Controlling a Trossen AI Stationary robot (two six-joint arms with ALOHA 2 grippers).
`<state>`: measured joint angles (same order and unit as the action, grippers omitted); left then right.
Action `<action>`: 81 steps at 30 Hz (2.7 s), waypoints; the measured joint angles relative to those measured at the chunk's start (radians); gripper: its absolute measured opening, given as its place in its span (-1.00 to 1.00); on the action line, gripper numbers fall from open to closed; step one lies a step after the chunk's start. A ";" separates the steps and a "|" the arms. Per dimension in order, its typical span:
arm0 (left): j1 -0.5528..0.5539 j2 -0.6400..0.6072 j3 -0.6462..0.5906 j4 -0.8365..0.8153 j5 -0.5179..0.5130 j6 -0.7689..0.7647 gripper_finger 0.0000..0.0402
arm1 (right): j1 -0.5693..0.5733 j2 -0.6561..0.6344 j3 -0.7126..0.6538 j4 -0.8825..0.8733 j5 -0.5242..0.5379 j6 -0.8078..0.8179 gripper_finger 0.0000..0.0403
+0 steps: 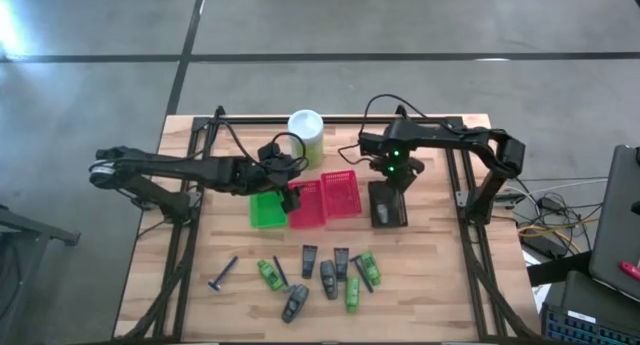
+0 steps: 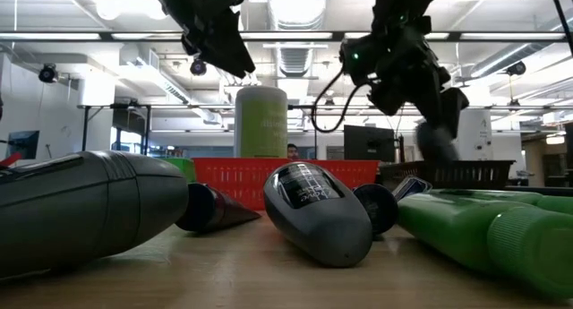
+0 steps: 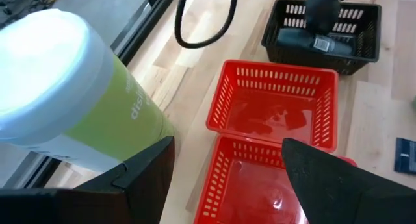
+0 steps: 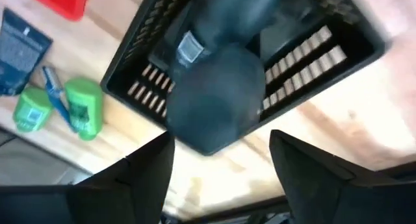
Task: Pick & Place Travel size toiletries
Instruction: Put the black deodorant into the black bin
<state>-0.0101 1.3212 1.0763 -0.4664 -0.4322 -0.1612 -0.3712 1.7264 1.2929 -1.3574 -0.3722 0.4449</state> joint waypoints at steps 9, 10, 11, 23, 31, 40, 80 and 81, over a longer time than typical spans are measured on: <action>0.000 0.000 0.000 0.002 -0.016 0.007 0.43 | 0.002 -0.005 0.095 0.002 0.085 -0.001 0.50; 0.000 0.000 0.000 0.002 -0.018 0.007 0.43 | 0.002 -0.005 0.104 0.002 0.085 -0.001 0.52; 0.000 0.000 0.000 0.002 -0.022 0.007 0.43 | 0.002 -0.005 0.111 0.002 0.085 -0.001 0.54; 0.000 0.000 -0.002 -0.061 -0.031 -0.015 0.43 | 0.069 -0.040 0.090 0.051 0.190 0.061 0.56; 0.000 0.001 -0.020 -0.164 0.042 -0.097 0.43 | 0.144 -0.111 0.092 0.086 0.249 0.225 0.42; -0.053 -0.010 -0.060 -0.265 0.226 -0.238 0.43 | 0.260 -0.150 0.092 0.071 0.349 0.449 0.36; -0.822 0.692 0.558 -0.507 -0.067 -1.375 0.54 | 0.471 -0.394 -0.143 -0.037 0.580 0.380 0.41; -0.824 0.697 0.560 -0.463 -0.062 -1.351 0.55 | 0.471 -0.403 -0.151 -0.036 0.580 0.385 0.40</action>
<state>-0.8341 2.0184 1.6367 -0.9293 -0.4938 -1.5118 0.1001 1.3230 1.1415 -1.3937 0.2081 0.8304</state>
